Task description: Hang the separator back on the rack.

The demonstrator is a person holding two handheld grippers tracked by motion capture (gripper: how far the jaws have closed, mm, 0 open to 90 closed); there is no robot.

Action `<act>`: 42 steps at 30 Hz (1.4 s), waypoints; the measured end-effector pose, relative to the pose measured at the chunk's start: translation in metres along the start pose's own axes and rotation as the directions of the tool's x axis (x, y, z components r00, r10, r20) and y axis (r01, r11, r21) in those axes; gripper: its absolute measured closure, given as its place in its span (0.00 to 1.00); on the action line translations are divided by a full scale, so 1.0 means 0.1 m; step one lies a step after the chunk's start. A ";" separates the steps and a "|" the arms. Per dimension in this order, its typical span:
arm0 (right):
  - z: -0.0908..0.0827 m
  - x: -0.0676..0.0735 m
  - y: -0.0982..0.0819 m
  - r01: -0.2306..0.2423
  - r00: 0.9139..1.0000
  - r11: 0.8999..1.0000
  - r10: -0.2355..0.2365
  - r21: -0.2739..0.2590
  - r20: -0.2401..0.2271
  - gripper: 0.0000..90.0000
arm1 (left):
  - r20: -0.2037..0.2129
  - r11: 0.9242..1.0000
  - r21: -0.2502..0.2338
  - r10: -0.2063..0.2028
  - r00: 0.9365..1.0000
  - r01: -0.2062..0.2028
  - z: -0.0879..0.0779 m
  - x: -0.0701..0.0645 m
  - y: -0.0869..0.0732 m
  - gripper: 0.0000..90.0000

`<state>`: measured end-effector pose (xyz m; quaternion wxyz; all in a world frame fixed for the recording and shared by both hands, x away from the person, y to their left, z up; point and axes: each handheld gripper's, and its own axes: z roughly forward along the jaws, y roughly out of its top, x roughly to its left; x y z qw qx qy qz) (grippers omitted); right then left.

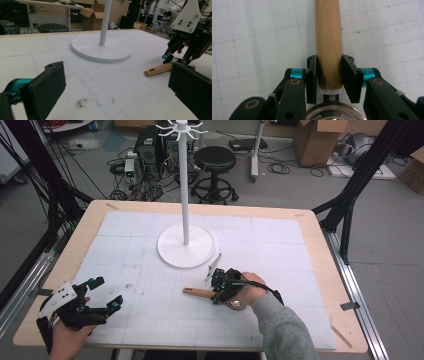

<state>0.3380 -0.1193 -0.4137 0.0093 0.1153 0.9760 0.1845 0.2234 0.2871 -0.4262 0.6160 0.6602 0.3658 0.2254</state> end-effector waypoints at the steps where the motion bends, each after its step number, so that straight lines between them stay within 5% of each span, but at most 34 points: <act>1: 0.00 0.00 0.00 0.002 1.000 1.000 -0.002 -0.004 0.002 0.75 | 0.000 1.000 0.000 0.000 1.000 0.000 0.00 0.00 0.00 0.02; 15: -0.02 0.05 0.01 0.024 0.999 1.000 -0.024 -0.002 0.026 0.76 | 0.000 1.000 0.004 0.003 1.000 -0.003 0.00 0.01 0.00 0.02; 34: -0.19 0.04 -0.04 0.015 0.999 0.996 -0.012 -0.092 0.029 0.77 | 0.001 1.000 0.003 0.000 1.000 0.000 0.00 0.01 0.00 0.02; 42: -0.34 0.03 -0.08 -0.006 0.999 0.986 0.012 -0.168 0.038 0.77 | 0.002 1.000 0.001 0.000 1.000 0.000 0.01 0.00 0.00 0.02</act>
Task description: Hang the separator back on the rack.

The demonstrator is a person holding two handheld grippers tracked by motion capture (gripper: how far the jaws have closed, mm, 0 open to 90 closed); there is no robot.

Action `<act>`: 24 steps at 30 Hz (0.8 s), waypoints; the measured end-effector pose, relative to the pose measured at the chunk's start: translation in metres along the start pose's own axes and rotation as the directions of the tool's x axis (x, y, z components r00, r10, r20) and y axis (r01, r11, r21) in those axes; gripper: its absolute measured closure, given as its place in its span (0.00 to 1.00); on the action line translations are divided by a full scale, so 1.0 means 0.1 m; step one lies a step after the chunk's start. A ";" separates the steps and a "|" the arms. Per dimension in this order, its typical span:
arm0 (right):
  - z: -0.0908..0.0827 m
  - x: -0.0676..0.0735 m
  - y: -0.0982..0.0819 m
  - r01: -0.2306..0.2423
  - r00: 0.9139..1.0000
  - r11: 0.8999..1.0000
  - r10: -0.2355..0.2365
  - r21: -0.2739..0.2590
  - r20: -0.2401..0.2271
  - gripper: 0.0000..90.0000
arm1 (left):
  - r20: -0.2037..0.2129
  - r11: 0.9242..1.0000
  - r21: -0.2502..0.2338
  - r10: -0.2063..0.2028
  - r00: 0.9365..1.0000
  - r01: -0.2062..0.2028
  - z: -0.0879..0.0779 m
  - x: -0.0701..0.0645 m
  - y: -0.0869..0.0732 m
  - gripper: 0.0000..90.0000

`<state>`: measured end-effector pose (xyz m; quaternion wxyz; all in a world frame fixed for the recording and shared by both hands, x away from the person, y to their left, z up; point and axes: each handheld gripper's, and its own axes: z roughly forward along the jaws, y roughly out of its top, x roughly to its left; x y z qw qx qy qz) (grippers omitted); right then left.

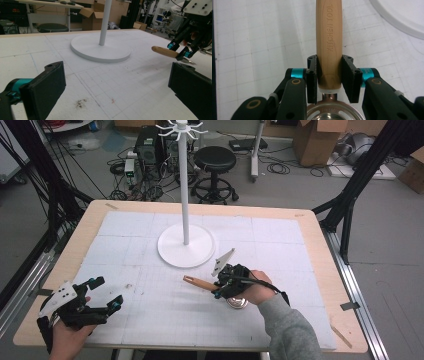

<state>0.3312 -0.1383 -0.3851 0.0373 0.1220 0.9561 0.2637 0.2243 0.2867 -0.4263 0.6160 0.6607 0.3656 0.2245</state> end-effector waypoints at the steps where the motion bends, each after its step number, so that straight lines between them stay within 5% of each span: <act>1: 0.00 0.00 0.00 0.000 1.000 1.000 0.000 0.000 0.000 0.77 | 0.000 1.000 -0.001 -0.001 1.000 0.001 0.00 0.00 0.00 0.02; 24: -0.34 -0.05 -0.11 -0.041 0.998 0.984 0.048 -0.175 0.032 0.76 | 0.003 1.000 0.001 0.006 1.000 -0.006 0.01 0.00 0.00 0.02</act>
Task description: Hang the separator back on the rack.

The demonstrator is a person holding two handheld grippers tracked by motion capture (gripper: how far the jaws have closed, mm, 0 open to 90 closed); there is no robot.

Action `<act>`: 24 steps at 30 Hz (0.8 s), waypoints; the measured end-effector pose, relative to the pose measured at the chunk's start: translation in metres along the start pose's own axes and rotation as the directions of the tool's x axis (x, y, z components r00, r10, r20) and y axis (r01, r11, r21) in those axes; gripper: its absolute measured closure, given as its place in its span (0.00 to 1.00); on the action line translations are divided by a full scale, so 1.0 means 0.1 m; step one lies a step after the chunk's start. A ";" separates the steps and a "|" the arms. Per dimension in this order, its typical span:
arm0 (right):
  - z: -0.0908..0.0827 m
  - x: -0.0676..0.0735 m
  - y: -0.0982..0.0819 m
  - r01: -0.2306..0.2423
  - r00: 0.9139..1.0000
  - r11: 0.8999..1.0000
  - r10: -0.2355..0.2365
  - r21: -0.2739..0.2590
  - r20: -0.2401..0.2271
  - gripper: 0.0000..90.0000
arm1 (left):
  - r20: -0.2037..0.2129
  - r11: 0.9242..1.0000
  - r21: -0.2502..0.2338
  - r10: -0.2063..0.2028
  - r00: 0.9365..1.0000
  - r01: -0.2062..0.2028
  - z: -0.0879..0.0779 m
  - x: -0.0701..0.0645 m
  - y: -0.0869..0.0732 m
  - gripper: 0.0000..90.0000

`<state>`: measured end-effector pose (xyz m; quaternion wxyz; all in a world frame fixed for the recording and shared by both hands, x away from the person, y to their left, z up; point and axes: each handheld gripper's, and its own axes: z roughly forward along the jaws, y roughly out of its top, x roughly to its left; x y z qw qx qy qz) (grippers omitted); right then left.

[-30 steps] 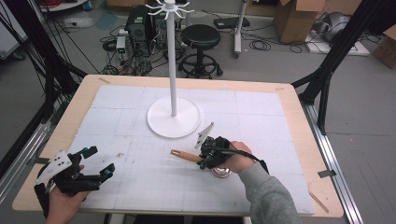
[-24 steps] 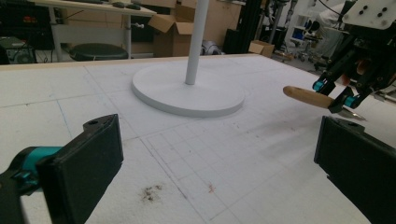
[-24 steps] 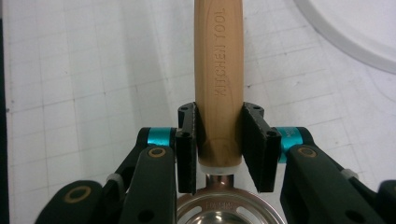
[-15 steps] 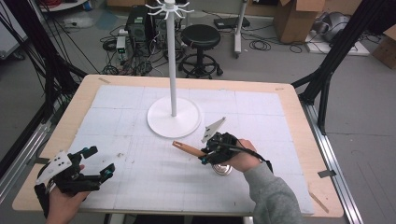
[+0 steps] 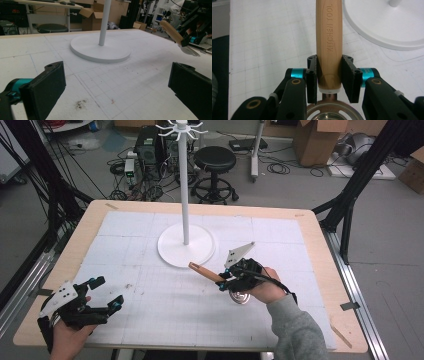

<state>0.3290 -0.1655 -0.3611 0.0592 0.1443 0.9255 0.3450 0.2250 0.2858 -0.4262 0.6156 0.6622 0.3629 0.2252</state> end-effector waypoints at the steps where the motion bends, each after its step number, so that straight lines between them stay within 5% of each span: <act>1: -0.01 -0.01 0.00 0.002 1.000 1.000 -0.002 -0.005 0.004 0.76 | 0.000 1.000 0.002 0.001 1.000 -0.001 0.00 0.00 0.00 0.02; 16: -0.24 -0.06 -0.06 -0.044 0.998 0.992 0.048 -0.116 0.034 0.76 | 0.007 1.000 0.002 0.003 1.000 -0.003 0.04 -0.01 0.01 0.02; 24: -0.35 -0.11 -0.08 -0.077 0.995 0.980 0.089 -0.183 0.055 0.76 | 0.009 1.000 0.003 0.003 1.000 -0.003 0.05 -0.02 0.01 0.02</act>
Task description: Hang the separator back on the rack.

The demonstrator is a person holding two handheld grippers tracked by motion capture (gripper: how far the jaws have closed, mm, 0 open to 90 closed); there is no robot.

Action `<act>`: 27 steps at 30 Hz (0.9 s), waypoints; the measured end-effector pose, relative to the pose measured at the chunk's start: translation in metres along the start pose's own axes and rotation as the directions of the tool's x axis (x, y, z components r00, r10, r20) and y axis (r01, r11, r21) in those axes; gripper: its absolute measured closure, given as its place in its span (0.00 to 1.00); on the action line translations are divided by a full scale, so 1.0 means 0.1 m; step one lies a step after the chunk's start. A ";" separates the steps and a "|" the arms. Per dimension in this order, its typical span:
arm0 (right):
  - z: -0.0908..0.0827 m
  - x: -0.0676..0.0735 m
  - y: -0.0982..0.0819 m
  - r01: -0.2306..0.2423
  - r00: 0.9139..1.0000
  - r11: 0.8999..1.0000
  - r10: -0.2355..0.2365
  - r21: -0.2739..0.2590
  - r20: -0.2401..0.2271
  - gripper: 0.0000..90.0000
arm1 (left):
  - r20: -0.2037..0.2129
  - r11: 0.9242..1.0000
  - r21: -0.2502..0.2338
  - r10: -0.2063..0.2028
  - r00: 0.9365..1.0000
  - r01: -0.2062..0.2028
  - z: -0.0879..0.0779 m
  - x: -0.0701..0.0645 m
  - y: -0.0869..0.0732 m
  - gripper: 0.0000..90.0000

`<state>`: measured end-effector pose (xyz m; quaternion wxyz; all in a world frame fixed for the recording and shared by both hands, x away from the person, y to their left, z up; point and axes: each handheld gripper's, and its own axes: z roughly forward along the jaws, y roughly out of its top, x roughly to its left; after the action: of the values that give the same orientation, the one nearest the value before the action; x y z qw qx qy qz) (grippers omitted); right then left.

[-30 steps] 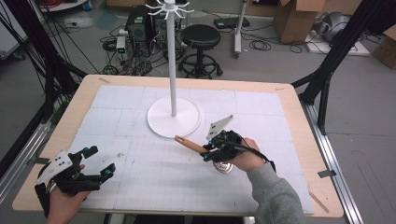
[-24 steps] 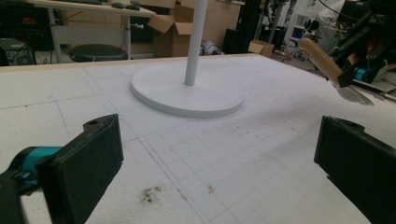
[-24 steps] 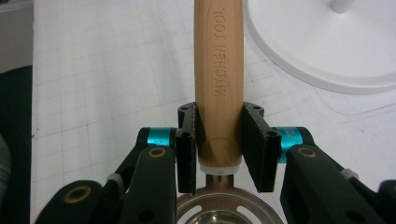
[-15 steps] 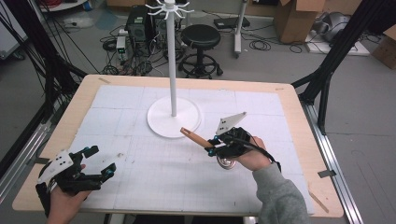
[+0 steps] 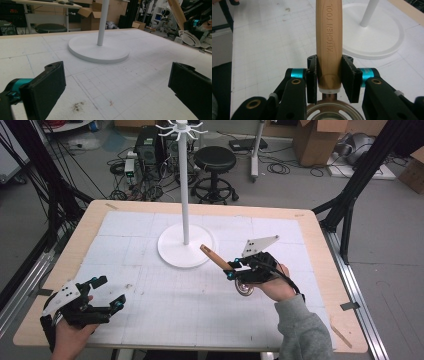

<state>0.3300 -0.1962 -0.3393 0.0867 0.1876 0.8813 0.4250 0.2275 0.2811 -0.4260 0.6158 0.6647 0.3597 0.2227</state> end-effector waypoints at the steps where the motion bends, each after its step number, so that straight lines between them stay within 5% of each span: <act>1: -0.01 0.00 0.00 -0.011 1.000 1.000 0.011 -0.003 -0.002 0.76 | 0.000 1.000 0.001 -0.001 1.000 0.001 0.00 0.00 0.00 0.02; 27: -0.22 -0.07 0.19 -0.031 0.998 0.990 0.038 -0.134 0.045 0.76 | -0.001 1.000 0.002 -0.003 1.000 0.003 -0.01 0.00 0.00 0.02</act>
<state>0.3347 -0.2044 -0.3107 0.1123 0.2066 0.8452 0.4799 0.2264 0.2819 -0.4263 0.6152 0.6646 0.3613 0.2220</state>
